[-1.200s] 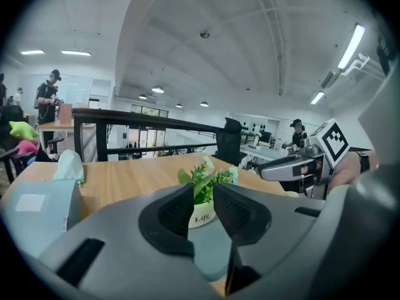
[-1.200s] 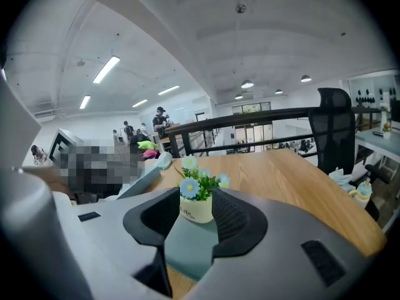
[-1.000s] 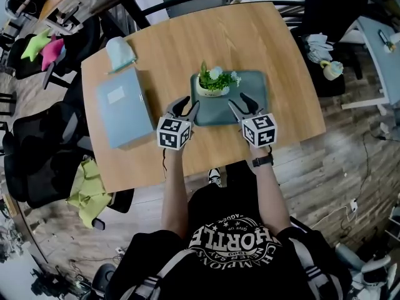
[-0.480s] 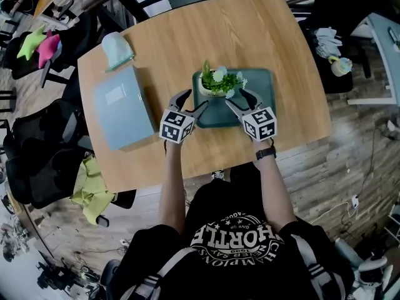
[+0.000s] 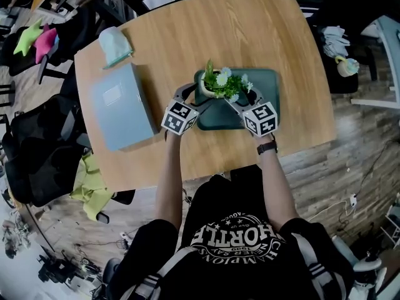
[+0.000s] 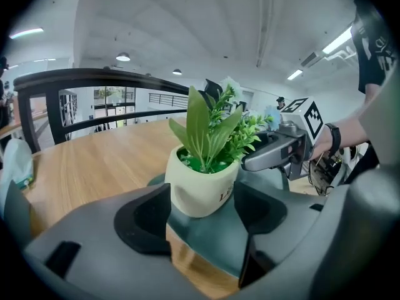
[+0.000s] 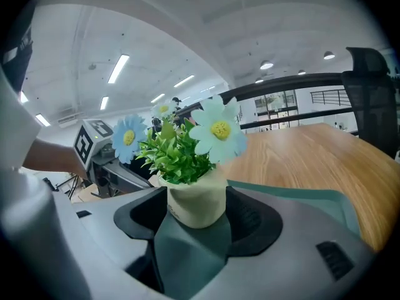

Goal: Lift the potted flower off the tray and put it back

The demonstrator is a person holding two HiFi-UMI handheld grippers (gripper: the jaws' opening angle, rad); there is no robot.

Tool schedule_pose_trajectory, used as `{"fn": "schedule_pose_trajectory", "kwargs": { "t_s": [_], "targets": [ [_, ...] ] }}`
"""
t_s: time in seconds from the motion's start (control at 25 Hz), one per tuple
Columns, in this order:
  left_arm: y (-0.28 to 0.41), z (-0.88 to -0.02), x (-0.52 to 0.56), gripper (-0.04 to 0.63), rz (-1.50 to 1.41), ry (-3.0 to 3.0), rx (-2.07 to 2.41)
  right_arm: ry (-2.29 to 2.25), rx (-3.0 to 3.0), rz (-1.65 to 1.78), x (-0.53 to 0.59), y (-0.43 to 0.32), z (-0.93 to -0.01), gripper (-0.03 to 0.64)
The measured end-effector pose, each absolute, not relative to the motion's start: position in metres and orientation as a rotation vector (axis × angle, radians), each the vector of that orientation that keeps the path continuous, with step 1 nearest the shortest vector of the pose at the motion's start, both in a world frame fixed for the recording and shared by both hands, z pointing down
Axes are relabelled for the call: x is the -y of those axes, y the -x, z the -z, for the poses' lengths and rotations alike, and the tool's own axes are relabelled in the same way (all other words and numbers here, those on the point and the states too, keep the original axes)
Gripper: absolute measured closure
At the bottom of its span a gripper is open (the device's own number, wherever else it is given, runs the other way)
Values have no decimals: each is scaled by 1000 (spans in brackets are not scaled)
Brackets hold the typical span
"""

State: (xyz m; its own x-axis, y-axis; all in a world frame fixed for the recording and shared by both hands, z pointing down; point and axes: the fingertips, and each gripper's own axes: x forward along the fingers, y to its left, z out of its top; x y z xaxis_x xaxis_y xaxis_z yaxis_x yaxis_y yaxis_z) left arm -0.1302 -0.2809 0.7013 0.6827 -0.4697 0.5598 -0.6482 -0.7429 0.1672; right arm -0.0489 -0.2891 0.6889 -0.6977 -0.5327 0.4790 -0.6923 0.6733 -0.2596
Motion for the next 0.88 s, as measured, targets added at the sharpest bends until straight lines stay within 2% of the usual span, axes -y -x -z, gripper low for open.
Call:
{"fn": "schedule_pose_trajectory", "kwargs": {
  "t_s": [0.16, 0.32, 0.88],
  "targets": [
    [127, -708, 289, 273, -736, -2560, 842, -924, 2543, -607, 293, 55, -692, 304],
    [127, -710, 293, 285, -742, -2580, 810, -870, 2574, -590, 295, 61, -693, 333],
    [125, -715, 294, 300, -886, -2589, 713, -830, 2587, -613, 298, 60, -694, 341]
  ]
}}
